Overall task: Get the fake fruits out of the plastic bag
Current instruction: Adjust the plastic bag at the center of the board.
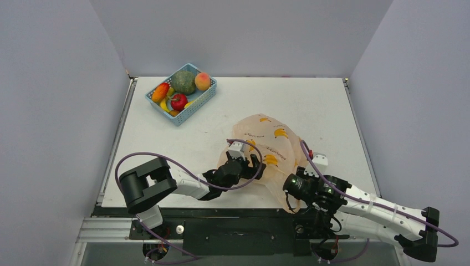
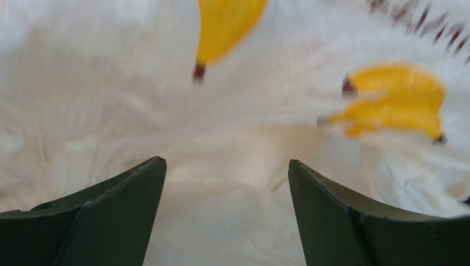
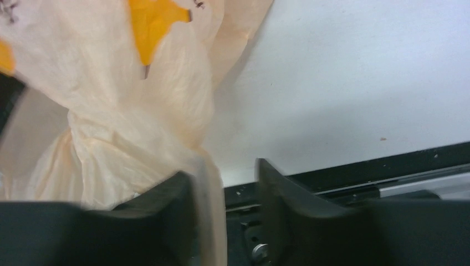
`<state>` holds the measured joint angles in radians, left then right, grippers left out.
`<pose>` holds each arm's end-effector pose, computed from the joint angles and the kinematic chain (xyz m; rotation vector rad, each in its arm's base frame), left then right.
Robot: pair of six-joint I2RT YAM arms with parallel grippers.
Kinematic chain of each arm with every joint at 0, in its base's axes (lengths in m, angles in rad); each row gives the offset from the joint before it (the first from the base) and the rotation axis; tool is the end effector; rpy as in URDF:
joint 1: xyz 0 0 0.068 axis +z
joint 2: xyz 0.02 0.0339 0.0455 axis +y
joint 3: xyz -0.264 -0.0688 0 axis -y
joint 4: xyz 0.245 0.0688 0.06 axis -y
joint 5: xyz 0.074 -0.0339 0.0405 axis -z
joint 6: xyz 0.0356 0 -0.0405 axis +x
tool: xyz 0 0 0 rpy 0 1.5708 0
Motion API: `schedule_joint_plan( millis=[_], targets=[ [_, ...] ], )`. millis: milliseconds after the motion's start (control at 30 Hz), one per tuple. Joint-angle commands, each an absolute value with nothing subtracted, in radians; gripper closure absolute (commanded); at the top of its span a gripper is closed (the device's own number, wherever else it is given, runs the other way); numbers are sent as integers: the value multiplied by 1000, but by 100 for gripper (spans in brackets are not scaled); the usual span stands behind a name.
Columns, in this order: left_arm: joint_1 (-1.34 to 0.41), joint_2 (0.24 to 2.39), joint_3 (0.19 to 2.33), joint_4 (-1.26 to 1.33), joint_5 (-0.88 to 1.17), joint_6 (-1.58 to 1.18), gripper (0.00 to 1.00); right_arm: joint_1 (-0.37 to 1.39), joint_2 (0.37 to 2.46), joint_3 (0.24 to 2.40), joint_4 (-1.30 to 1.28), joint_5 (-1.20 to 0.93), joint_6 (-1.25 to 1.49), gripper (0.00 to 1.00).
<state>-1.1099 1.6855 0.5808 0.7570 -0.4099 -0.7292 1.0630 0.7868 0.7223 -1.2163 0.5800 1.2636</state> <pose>0.1524 -0.2751 0.1475 0.0904 1.9802 -0.8468 0.0713 0.0880 0.2451 0.3585 2.4753 0.0395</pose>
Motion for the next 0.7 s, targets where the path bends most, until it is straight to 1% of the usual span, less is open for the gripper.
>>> schedule_joint_plan(
  millis=[0,100,167,233,333,400,467,567,667],
  targets=[
    [-1099,1658,539,795,-390,-765,21,979,792,784,-1071,608,1108,21],
    [-1100,1668,529,814,-365,-796,21,895,820,781,-910,490,1102,18],
    [-1103,1673,525,833,-346,-817,21,880,869,785,-821,413,1103,17],
    [-1109,1681,524,849,-332,-832,21,883,934,805,-795,385,1120,16],
    [-1125,1694,525,860,-326,-856,21,883,1009,816,-786,388,1133,16],
    [-1132,1707,520,868,-330,-872,21,889,1021,831,-779,381,1111,15],
    [-1136,1722,517,883,-328,-889,21,934,1009,862,-776,394,1081,15],
    [-1137,1738,500,924,-332,-907,21,1019,979,902,-836,470,1101,14],
    [-1135,1731,489,935,-350,-908,21,1032,965,887,-867,499,1143,14]
  ],
)
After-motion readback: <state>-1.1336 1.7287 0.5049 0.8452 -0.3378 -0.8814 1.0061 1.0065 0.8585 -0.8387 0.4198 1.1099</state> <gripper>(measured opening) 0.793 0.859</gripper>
